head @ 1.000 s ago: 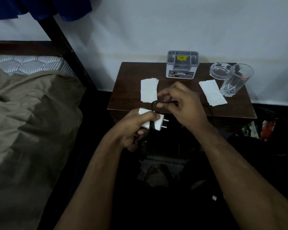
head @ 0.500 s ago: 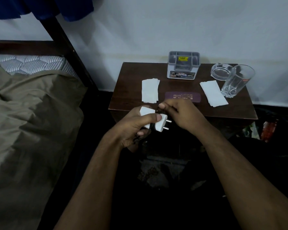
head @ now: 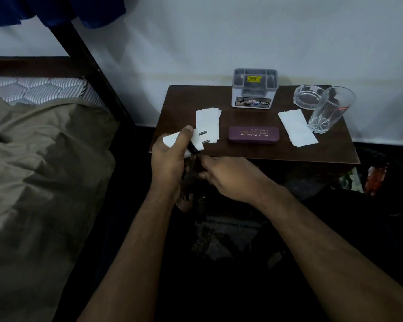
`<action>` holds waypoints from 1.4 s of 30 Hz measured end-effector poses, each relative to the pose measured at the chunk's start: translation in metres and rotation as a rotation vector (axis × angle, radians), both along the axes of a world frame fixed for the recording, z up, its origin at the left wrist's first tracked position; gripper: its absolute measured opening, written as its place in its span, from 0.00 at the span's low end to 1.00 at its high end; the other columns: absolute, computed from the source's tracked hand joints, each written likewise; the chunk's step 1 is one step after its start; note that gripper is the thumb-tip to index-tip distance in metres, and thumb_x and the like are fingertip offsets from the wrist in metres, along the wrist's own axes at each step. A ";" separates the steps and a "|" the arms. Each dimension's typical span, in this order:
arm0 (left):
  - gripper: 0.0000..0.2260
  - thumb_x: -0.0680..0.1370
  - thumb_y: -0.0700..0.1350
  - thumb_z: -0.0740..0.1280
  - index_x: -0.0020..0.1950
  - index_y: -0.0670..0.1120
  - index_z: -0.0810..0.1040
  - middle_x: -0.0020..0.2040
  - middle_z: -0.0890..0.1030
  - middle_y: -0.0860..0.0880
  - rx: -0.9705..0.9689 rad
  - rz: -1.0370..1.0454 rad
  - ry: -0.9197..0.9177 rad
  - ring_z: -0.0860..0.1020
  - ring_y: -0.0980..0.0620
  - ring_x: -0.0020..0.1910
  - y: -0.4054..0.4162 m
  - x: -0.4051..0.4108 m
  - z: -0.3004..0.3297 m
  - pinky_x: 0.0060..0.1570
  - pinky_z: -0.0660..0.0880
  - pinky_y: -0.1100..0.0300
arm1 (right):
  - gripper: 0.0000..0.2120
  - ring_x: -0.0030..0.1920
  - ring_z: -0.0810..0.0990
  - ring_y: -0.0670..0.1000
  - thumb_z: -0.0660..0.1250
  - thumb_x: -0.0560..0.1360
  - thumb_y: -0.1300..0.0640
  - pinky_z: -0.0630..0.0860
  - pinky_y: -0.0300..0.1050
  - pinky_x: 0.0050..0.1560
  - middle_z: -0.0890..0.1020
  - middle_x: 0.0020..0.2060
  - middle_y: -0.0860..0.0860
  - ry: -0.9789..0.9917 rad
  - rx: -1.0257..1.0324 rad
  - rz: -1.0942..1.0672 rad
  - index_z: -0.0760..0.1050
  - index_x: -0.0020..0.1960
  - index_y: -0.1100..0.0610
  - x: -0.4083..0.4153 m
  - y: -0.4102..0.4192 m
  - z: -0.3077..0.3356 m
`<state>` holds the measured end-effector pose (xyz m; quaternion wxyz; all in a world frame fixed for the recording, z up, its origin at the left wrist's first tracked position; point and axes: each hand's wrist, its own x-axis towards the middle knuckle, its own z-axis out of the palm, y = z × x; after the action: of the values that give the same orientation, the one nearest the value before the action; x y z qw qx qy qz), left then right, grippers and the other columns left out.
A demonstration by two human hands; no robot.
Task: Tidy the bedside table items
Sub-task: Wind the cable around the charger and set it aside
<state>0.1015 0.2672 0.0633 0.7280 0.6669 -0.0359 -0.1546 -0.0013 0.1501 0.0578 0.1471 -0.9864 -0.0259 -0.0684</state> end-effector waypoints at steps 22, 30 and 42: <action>0.24 0.67 0.52 0.82 0.51 0.43 0.73 0.43 0.83 0.55 0.479 -0.057 -0.550 0.79 0.68 0.40 0.004 0.007 -0.009 0.37 0.71 0.76 | 0.07 0.46 0.85 0.48 0.67 0.79 0.47 0.76 0.44 0.33 0.85 0.45 0.44 -0.209 -0.035 -0.067 0.79 0.53 0.48 -0.006 -0.004 0.009; 0.23 0.68 0.53 0.79 0.48 0.47 0.68 0.43 0.84 0.53 0.507 -0.203 -0.646 0.80 0.63 0.39 0.004 0.008 -0.007 0.34 0.70 0.74 | 0.05 0.46 0.84 0.47 0.69 0.78 0.48 0.76 0.46 0.36 0.84 0.45 0.44 -0.216 0.000 -0.069 0.81 0.49 0.49 -0.009 -0.014 0.016; 0.22 0.68 0.53 0.80 0.45 0.46 0.70 0.32 0.79 0.57 0.175 -0.469 -0.197 0.77 0.60 0.28 0.013 0.010 -0.006 0.24 0.74 0.63 | 0.06 0.43 0.81 0.49 0.67 0.79 0.46 0.74 0.47 0.32 0.77 0.49 0.46 -0.238 -0.016 -0.126 0.79 0.51 0.47 -0.017 -0.031 0.026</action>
<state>0.1117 0.2806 0.0568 0.6049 0.7127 -0.2466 -0.2558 -0.0178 0.1190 0.0840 0.1304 -0.9722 0.0183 -0.1938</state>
